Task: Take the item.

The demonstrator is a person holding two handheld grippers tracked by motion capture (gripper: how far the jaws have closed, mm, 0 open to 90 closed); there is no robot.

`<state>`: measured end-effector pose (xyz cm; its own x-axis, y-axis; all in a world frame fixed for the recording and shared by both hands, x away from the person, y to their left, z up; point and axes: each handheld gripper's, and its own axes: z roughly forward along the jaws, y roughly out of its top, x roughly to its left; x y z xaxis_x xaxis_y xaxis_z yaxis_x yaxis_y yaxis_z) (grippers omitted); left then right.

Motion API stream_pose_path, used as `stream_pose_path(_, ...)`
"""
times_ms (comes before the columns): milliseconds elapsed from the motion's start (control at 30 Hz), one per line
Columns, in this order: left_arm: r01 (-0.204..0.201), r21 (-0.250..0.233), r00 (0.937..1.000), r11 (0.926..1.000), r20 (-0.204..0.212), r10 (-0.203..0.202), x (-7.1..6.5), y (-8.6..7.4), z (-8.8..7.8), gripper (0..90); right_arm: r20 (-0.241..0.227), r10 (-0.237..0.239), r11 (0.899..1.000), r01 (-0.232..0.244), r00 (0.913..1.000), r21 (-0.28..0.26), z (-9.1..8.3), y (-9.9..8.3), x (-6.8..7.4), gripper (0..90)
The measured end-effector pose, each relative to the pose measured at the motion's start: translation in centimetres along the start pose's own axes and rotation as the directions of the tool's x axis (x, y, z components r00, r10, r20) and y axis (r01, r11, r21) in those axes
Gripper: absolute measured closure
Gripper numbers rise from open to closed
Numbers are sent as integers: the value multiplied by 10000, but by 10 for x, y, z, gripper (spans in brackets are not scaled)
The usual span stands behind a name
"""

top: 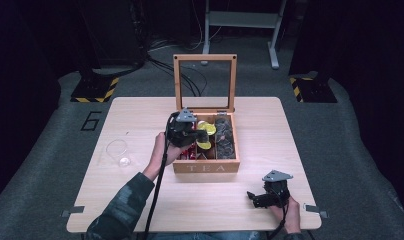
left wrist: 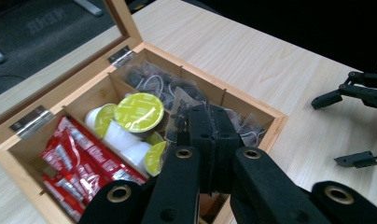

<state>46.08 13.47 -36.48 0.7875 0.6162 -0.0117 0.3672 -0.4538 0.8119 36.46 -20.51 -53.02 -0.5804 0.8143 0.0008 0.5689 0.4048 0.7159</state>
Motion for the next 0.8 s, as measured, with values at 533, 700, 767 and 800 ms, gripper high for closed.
stream_pose_path(533,397,-365,9971,9985,-639,-420,25,-16,-39,900,-2,-4,10000,4,10000,2,0,0,0,3)
stream_pose_path(700,534,-477,9948,9974,-844,-573,31,-20,-49,900,-7,-9,10000,9,10000,40,0,0,0,3)
stream_pose_path(767,617,-576,9929,9964,-984,-672,36,-23,-58,900,-5,-11,10000,11,10000,20,0,0,0,3)
stream_pose_path(800,650,-651,9922,9958,-1022,-715,38,-24,-60,900,-10,-1,10000,1,10000,18,0,0,0,3)
